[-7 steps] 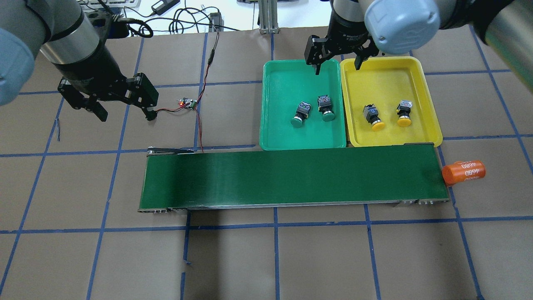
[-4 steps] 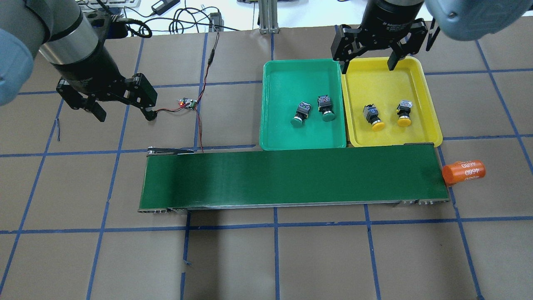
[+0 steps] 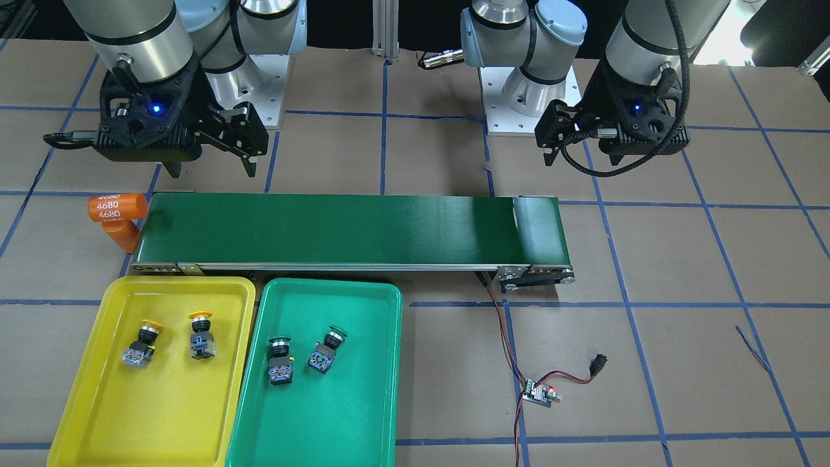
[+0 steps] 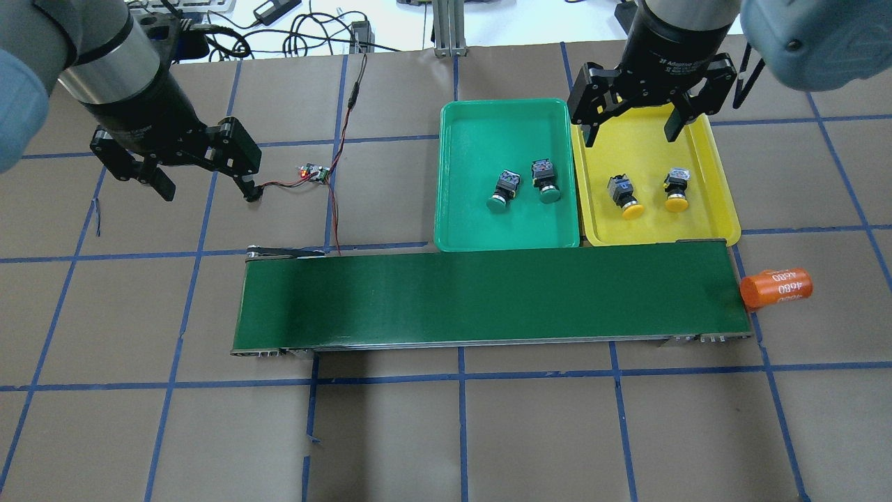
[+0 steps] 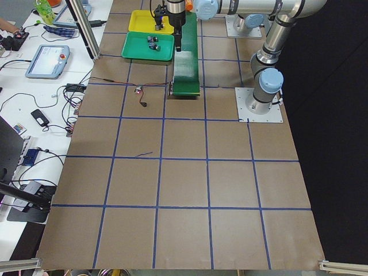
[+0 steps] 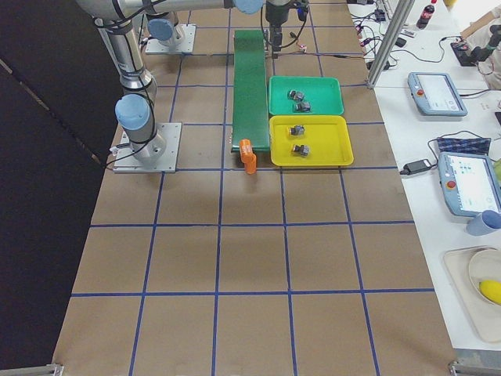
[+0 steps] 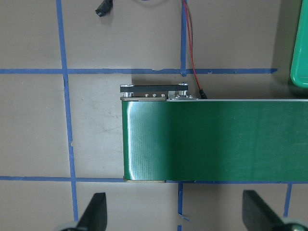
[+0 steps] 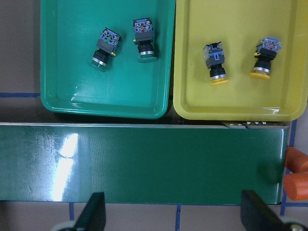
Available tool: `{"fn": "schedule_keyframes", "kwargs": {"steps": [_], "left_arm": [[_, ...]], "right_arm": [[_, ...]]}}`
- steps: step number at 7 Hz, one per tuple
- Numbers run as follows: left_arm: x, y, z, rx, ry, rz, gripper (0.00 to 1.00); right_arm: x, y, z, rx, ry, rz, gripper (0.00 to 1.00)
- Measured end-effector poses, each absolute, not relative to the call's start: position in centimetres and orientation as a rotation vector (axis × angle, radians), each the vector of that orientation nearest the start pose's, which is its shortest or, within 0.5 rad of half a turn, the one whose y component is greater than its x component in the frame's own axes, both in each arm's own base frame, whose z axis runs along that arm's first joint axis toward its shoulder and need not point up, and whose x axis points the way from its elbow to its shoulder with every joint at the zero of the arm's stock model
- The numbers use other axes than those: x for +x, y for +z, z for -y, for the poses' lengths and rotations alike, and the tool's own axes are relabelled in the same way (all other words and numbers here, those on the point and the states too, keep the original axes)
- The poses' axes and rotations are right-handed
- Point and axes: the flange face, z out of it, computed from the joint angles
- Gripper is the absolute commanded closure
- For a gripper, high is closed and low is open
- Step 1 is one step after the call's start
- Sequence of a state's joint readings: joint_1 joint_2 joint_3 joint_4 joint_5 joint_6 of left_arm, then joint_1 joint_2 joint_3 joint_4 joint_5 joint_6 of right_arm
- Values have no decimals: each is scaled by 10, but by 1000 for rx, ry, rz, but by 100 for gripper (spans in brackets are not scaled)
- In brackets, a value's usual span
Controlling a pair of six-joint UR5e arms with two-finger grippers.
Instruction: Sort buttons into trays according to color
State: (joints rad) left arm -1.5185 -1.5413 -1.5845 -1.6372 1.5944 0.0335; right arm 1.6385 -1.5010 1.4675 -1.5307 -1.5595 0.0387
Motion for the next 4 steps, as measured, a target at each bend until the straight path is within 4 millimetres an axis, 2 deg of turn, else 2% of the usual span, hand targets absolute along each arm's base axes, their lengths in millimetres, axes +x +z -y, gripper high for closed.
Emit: {"fn": "schedule_keyframes", "kwargs": {"steps": [2,4], "left_arm": [[-107,507,475,-25,25,-3119,0],[-108,512,471,-24,13,-3118,0]], "right_arm": [[169,496,510,-51,20,-3130,0],[169,494,510,-52,25,-3130,0]]}}
